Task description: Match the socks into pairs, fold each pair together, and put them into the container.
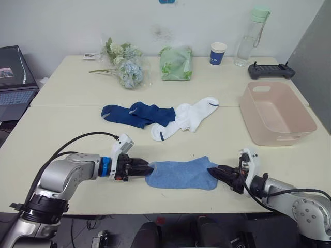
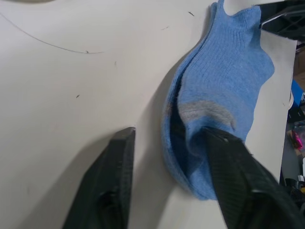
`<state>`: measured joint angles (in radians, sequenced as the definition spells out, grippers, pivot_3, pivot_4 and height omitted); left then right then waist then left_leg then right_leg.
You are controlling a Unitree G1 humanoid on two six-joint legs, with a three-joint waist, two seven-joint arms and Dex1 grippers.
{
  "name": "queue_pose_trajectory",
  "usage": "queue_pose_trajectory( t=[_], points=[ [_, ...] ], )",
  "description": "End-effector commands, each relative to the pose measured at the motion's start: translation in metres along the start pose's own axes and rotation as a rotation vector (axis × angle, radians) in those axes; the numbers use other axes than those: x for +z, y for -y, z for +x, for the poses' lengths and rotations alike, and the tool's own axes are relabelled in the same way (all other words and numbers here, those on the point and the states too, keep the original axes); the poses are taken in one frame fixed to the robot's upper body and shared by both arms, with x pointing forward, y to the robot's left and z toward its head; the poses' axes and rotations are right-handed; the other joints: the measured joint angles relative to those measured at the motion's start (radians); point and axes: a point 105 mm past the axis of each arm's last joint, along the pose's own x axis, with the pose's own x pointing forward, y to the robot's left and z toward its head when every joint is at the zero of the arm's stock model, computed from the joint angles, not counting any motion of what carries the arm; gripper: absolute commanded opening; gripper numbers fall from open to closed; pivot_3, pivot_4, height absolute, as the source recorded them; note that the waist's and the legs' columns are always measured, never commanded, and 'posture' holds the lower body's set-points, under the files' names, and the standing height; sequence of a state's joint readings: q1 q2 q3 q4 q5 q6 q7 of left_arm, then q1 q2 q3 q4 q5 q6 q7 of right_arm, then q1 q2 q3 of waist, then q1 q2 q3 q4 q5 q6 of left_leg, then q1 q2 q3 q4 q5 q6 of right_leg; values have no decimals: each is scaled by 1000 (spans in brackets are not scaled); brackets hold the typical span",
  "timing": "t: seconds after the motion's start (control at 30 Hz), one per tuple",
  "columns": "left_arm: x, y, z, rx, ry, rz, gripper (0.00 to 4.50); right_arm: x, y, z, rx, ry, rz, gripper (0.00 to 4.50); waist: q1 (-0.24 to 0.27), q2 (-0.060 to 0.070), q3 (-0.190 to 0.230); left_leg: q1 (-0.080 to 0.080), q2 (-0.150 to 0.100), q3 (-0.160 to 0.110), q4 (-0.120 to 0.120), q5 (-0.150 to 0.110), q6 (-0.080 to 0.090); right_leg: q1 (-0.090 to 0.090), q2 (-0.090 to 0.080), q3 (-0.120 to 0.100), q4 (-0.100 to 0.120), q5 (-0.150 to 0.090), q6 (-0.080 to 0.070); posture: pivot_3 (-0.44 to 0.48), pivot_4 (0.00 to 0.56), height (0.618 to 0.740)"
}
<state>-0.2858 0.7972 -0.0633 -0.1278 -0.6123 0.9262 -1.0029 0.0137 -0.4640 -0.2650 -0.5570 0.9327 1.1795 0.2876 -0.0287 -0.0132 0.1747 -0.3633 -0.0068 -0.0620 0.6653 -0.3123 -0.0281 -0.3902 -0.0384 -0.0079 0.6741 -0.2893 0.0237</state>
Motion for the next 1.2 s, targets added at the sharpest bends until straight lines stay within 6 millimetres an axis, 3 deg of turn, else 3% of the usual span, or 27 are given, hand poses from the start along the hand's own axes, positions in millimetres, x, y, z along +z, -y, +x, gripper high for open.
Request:
queue_pose_trajectory(
  t=[0.03, 0.1, 0.27, 0.33, 0.43, 0.57, 0.67, 0.77, 0.83, 1.2],
  points=[
    [24, -1, -21, 39, 89, 116, 3812, 34, -1, -14, 3, 100, -140, 4294, 0, 0, 0, 0, 0, 0, 0, 0, 0, 0, 0, 0, 0, 0, 0, 0, 150, 740],
    [29, 7, -27, 13, 96, 181, 4464, 48, -5, -18, 36, 121, -214, 4500, -2, 0, 0, 0, 0, 0, 0, 0, 0, 0, 0, 0, 0, 0, 0, 0, 150, 740],
    [45, 17, -39, 1, 113, 350, 4489, 64, -37, -12, 186, 122, -462, 4500, 0, 0, 0, 0, 1, 0, 0, 0, 0, 0, 1, -1, 0, 0, 0, 0, 150, 740],
    [55, 20, -34, -3, 150, 423, 4498, 61, -51, -4, 259, 117, -561, 4322, 1, 0, 0, 0, 1, 0, 0, 0, 0, 0, 1, -1, 0, 0, 0, 0, 150, 740],
    [56, 42, -8, -97, 203, 569, 3870, 45, -63, 17, 347, 84, -715, 3530, 2, 0, 0, 0, 0, 0, 1, 0, 0, 1, 0, -1, 0, 0, 0, 0, 150, 740],
    [42, 60, 22, -177, 196, 684, 2617, 25, -64, 38, 431, 53, -815, 2114, 3, -1, 0, -1, 0, 2, 3, 0, -1, 1, 0, 0, -2, 0, 0, 0, 150, 740],
    [29, 60, 34, -189, 158, 725, 1566, 13, -56, 47, 445, 20, -821, 964, 3, -1, 0, -1, 0, 2, 3, 0, -1, 1, 0, 1, -2, 0, 0, 0, 150, 740],
    [13, 46, 44, -138, 97, 745, 549, -5, -35, 51, 414, -66, -873, 0, 4, -1, 0, 0, 0, 1, 4, 0, 0, 1, 0, 0, -1, 0, 0, 0, 150, 740],
    [5, 38, 46, -117, 71, 751, 37, -14, -22, 49, 394, -114, -907, 0, 4, -1, 0, 0, 0, 1, 5, 0, 0, 1, 0, 0, 1, 0, 0, 0, 150, 740],
    [-17, 19, 29, -82, 24, 706, 37, -24, 9, 23, 317, -167, -902, 0, 6, -2, -1, 0, 0, 0, 10, 0, 1, 4, 0, -1, 2, 0, 0, 0, 150, 740]
  ],
)
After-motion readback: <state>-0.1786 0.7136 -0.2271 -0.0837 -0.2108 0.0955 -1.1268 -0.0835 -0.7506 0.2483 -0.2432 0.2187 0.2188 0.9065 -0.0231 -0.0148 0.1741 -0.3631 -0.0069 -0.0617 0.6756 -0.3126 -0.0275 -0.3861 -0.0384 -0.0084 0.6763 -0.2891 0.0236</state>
